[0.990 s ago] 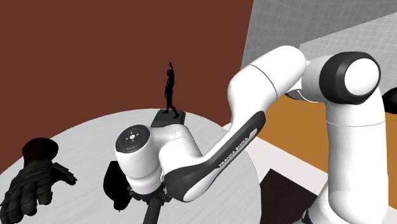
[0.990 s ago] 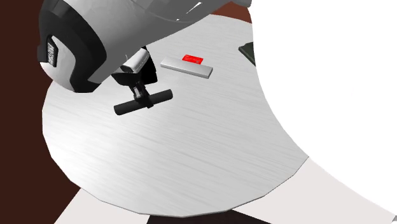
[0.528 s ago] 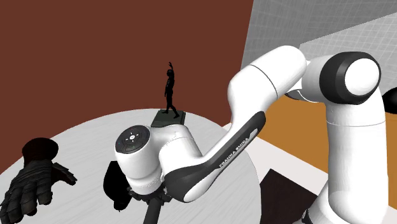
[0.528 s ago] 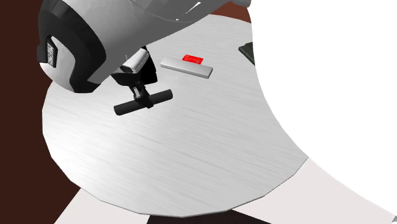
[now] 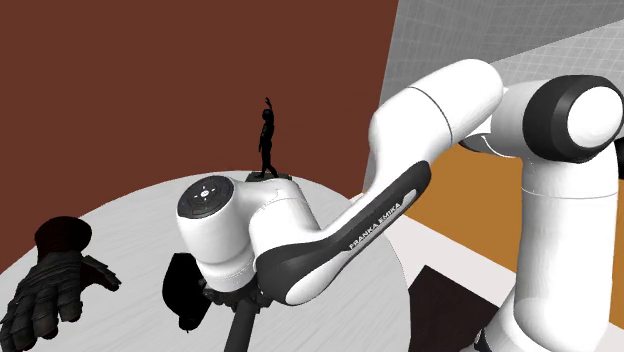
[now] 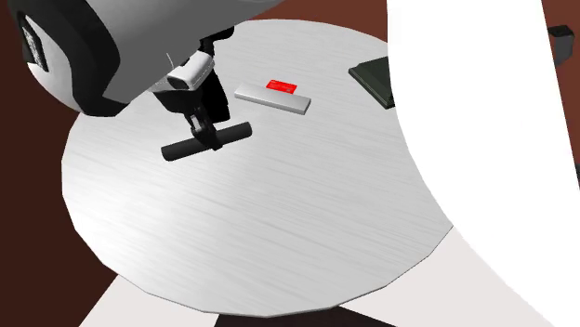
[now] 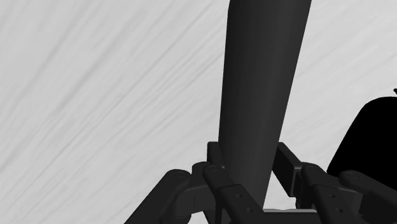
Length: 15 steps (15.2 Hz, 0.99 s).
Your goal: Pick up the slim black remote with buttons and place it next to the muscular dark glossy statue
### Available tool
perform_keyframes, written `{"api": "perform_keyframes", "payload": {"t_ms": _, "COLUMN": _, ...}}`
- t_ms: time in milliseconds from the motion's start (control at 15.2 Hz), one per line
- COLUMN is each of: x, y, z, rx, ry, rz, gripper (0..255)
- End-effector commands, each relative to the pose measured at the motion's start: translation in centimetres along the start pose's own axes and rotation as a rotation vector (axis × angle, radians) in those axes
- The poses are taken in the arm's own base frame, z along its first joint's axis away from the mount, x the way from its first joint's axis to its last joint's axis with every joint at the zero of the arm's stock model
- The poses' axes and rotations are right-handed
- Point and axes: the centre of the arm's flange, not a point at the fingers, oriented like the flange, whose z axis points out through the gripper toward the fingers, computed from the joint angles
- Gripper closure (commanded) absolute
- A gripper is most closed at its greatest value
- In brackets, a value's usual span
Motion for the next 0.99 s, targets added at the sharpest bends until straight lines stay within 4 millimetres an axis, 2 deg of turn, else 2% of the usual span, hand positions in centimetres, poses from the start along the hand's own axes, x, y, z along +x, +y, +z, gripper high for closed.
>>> {"api": "perform_keyframes", "payload": {"t_ms": 0, "x": 0.3, "y": 0.0, "z": -0.9, "rx": 0.000, "ry": 0.000, "rz": 0.000, "gripper": 255}}
{"api": "perform_keyframes", "payload": {"t_ms": 924, "x": 2.0, "y": 0.2, "z": -8.1, "rx": 0.000, "ry": 0.000, "rz": 0.000, "gripper": 255}}
